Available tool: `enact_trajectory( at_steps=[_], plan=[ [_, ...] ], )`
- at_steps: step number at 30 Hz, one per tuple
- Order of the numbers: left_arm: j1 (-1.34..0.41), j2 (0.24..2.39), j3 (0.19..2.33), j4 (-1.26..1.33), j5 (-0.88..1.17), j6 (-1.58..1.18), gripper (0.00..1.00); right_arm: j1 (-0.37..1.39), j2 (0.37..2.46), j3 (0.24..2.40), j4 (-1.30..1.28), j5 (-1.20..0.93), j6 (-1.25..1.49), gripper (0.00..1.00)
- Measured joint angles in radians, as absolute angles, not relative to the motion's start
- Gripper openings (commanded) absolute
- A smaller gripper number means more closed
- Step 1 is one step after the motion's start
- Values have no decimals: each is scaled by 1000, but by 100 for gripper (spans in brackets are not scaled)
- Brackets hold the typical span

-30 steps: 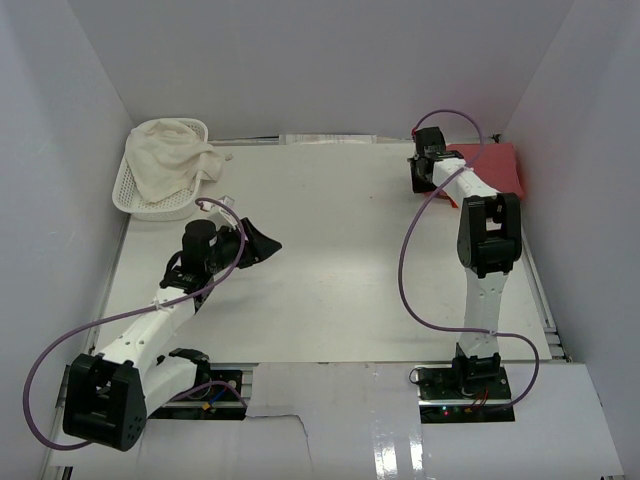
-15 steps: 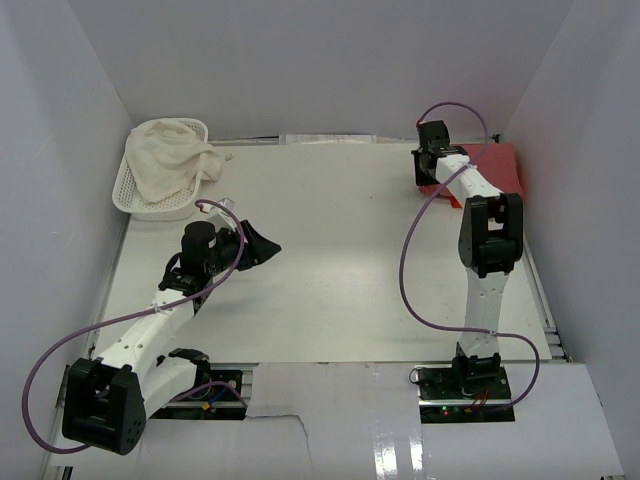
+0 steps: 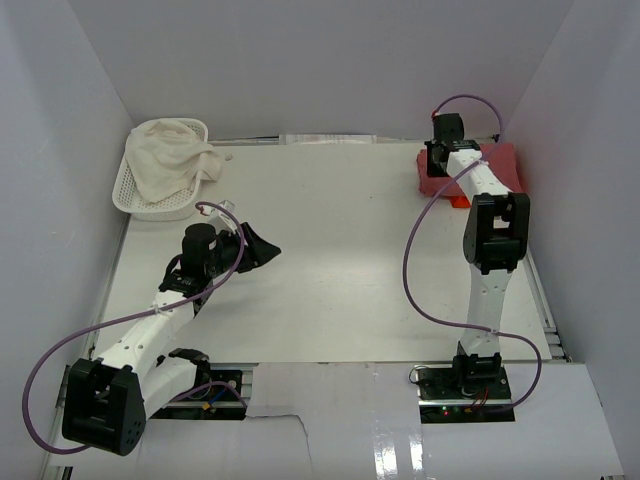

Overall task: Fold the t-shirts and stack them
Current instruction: Put the neatly folded tshirt into the corner of the board with the right arm

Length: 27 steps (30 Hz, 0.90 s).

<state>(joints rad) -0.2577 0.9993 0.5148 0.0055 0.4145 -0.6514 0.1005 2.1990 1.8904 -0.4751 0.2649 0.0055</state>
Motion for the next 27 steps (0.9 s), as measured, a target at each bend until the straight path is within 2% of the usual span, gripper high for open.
enact_trajectory(
  at_steps=[10, 12, 13, 14, 19, 27],
  plan=[
    [-258, 998, 498, 6, 415, -653, 65, 101, 2197, 1750, -511, 199, 46, 10],
    [-258, 997, 498, 7, 415, -654, 65, 102, 2183, 1750, -517, 188, 52, 28],
    [-258, 994, 497, 7, 415, -654, 65, 105, 2170, 1751, -522, 181, 53, 51],
    [-258, 992, 497, 7, 415, -654, 65, 107, 2152, 1751, -527, 178, 55, 90],
    [-258, 976, 497, 7, 415, -655, 65, 154, 1971, 1718, -498, 172, 32, 90],
    [-258, 955, 496, -4, 414, -651, 66, 361, 1420, 1297, -339, 219, 15, 90]
  ],
)
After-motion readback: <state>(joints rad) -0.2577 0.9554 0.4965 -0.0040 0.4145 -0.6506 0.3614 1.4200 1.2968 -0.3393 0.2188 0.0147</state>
